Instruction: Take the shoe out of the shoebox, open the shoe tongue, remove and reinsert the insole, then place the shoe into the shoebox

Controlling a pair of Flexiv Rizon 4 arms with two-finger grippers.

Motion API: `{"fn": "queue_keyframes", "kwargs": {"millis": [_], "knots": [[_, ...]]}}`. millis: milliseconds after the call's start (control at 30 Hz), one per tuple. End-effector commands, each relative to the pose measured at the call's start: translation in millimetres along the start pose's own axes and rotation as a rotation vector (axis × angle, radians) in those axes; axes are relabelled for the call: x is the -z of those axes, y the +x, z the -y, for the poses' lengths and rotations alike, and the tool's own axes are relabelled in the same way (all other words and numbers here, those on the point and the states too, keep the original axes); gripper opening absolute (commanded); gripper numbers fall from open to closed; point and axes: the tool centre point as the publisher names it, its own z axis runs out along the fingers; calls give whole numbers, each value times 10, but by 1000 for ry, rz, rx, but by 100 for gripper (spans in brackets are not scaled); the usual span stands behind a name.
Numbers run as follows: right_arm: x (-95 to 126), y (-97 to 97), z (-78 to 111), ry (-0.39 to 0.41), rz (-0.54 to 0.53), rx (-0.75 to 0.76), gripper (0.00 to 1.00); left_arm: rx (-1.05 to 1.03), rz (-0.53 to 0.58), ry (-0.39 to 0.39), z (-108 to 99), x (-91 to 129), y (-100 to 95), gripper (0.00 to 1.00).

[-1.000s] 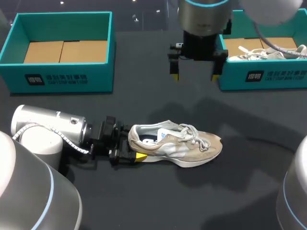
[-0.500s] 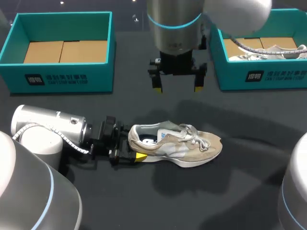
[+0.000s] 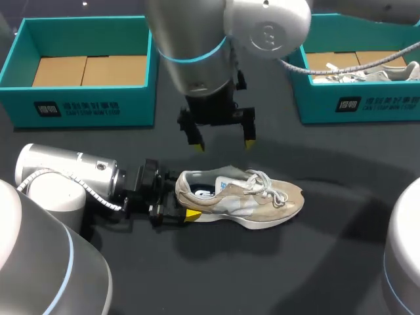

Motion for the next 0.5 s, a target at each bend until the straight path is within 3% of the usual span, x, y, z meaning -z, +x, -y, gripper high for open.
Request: {"fn": "queue_keyframes", "kwargs": {"millis": [33,500], "knots": [[-159,132,155,-14,37,-45,100,0,2,0,1,8,13,0],[-463,259,254,-25,81,-70,100,0,2,0,1,8,13,0]]}}
